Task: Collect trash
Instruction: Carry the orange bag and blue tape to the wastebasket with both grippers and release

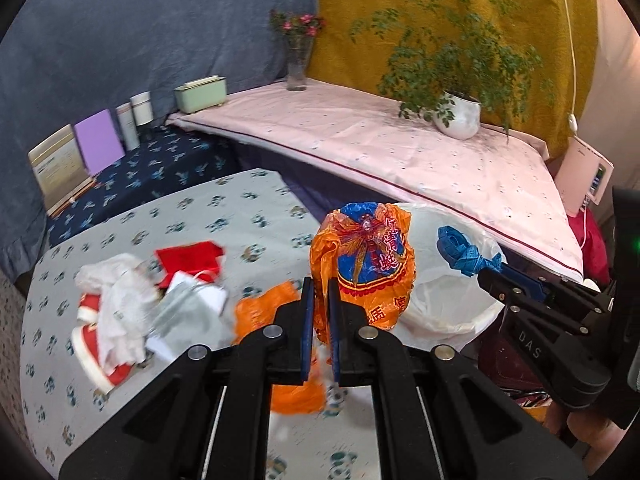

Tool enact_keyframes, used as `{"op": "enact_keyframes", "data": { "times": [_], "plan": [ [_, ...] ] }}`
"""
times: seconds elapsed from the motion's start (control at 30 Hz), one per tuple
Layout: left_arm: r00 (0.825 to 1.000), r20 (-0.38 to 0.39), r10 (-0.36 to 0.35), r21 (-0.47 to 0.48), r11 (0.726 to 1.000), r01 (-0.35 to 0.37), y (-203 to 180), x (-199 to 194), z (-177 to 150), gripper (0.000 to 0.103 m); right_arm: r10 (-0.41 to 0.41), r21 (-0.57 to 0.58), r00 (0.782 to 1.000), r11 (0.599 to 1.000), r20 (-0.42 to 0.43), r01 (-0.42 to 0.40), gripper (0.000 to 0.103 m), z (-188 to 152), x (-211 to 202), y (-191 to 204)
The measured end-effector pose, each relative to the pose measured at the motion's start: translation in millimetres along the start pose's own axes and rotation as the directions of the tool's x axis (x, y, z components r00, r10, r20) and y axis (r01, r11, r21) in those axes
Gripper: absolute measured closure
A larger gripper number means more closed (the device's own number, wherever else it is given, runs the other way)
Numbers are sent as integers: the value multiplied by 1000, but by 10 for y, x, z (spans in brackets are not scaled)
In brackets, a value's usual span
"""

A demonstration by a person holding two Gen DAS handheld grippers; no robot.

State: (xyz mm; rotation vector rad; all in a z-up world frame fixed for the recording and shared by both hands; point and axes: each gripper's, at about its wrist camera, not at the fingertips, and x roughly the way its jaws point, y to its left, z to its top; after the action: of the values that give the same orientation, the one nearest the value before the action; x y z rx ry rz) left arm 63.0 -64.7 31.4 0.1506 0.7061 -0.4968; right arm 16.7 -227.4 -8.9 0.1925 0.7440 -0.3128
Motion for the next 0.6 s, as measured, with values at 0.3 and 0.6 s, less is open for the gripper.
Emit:
{"op": "enact_keyframes", "data": {
  "times": [0.3,0.6],
  "plan": [
    [995,-45,-92,64,993,95,-443,574,203,96,-94,60,995,994,-40,96,88,86,322,-478],
    [984,-89,-154,89,983,162,-676,996,282,87,-133,100,989,985,-61,138,79,123,543,-702]
  ]
}}
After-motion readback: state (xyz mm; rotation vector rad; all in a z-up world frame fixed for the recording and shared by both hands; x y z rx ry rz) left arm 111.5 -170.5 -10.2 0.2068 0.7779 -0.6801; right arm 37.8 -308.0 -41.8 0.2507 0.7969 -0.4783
